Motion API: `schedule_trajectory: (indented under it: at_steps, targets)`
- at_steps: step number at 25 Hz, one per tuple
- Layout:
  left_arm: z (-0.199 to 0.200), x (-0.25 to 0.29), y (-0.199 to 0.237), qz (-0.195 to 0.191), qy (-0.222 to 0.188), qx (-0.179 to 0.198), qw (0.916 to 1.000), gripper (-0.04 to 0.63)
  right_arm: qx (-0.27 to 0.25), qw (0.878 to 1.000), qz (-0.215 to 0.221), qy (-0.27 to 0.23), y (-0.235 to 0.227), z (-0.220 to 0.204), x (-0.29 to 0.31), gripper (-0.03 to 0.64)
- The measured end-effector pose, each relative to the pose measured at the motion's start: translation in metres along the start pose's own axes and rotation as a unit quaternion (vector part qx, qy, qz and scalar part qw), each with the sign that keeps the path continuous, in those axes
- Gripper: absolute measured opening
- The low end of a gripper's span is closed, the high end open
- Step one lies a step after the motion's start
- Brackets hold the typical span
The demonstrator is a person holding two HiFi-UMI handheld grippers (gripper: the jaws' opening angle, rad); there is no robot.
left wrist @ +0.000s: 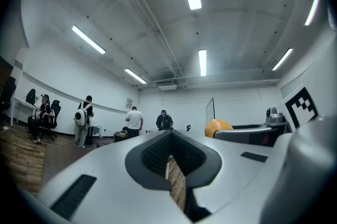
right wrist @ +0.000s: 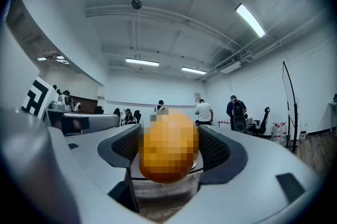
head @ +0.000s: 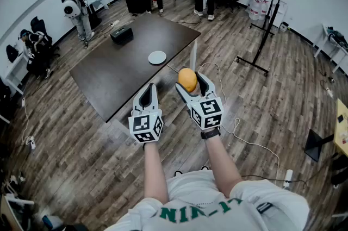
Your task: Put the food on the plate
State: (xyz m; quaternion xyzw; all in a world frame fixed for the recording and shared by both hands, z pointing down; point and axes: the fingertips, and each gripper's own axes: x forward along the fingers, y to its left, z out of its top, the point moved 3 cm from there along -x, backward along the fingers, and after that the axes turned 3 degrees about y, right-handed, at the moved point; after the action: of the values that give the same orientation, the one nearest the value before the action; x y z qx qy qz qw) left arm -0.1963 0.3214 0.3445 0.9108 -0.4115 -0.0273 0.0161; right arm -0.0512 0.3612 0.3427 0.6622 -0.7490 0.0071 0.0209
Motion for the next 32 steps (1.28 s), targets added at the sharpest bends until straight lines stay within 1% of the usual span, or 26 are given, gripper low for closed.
schedule_trajectory:
  at_steps: [4,8,14,18,21,23,28,32]
  targets:
    - [-0.004,-0.006,0.018,-0.007,0.005,0.002,1.0000,0.012,-0.006,1.000,-0.014,0.000,0.012,-0.002,0.005,0.353]
    - [-0.015,-0.007,0.033,-0.007,0.007,-0.003,0.9999,0.012,-0.007,1.000,-0.011,0.011,0.021,-0.015,0.010,0.352]
    - [-0.023,0.007,0.047,-0.006,0.010,-0.022,0.9997,0.012,-0.006,1.000,-0.011,0.021,0.014,-0.019,0.029,0.353]
    - [-0.030,0.028,0.057,-0.002,0.014,-0.028,0.9995,0.012,0.006,1.000,-0.001,0.023,0.009,-0.025,0.057,0.353]
    - [-0.033,0.054,0.067,0.008,0.013,-0.039,0.9991,0.012,0.009,0.999,0.015,0.030,-0.002,-0.032,0.087,0.353]
    - [-0.029,0.078,0.072,0.013,0.008,-0.042,0.9990,0.012,0.013,0.999,0.023,0.032,-0.019,-0.033,0.111,0.353]
    - [-0.006,0.154,0.076,0.030,-0.005,-0.021,0.9993,0.012,0.011,0.999,0.042,0.019,-0.075,-0.008,0.173,0.353]
    - [-0.002,0.211,0.063,0.039,-0.002,-0.008,0.9992,0.011,0.009,0.998,0.057,0.013,-0.119,0.004,0.203,0.353]
